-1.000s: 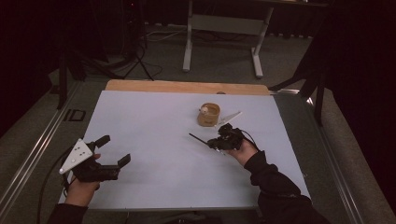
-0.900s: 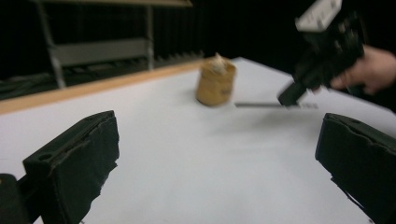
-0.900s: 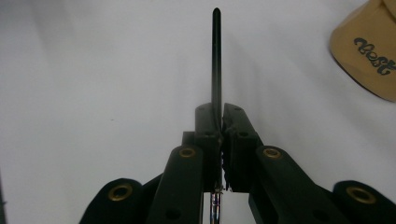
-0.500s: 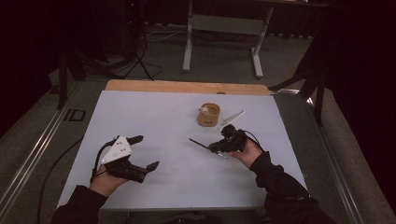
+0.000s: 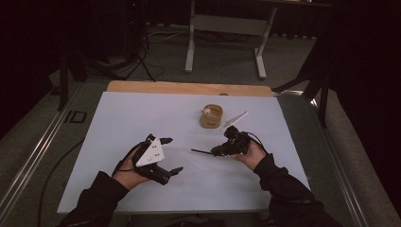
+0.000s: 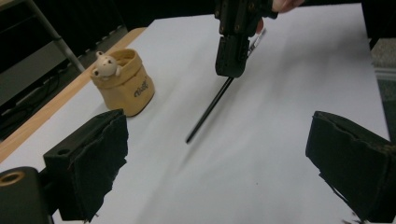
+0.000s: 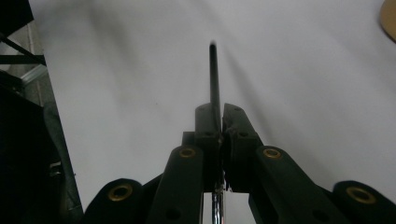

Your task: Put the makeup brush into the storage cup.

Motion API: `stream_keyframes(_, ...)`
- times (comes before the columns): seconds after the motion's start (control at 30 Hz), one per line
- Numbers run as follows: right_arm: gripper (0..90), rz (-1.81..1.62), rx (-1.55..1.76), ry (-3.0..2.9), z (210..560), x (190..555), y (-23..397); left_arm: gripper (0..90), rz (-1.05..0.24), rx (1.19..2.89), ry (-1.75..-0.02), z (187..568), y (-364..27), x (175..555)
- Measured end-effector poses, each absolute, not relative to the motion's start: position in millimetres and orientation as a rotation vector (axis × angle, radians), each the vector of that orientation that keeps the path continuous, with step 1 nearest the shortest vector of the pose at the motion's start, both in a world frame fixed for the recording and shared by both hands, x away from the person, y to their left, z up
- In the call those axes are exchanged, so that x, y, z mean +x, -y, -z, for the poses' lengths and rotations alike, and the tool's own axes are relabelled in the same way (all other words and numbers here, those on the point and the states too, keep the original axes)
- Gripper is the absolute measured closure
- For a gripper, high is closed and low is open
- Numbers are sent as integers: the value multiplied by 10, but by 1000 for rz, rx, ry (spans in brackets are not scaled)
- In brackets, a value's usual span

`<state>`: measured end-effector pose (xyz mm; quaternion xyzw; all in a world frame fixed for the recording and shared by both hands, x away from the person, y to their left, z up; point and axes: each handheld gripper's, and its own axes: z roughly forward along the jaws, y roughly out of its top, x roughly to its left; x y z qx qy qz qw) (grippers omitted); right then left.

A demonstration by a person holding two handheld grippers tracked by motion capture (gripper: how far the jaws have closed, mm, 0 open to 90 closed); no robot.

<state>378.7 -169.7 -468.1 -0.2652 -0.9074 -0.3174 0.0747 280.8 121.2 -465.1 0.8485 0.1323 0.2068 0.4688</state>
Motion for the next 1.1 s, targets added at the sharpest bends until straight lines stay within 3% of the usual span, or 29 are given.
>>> stream_keyframes(0.17, 858, 957, -807, 2712, 4693, 3791, 1687, 69, -524, 2122, -304, 4720, -1080, 2863)
stream_keyframes(0.43, 858, 987, -793, 2704, 4657, 3799, 1661, 228, -537, 2188, -220, 4815, -934, 2941)
stream_keyframes(0.67, 858, 1010, -777, 2692, 4617, 3800, 1621, 318, -602, 2224, -216, 4896, -858, 3047)
stream_keyframes(0.97, 857, 1021, -776, 2680, 4607, 3804, 1615, 542, -758, 2298, -126, 4984, -751, 3108)
stream_keyframes(1.1, 858, 1028, -776, 2668, 4594, 3803, 1612, 578, -772, 2322, -82, 5033, -697, 3125)
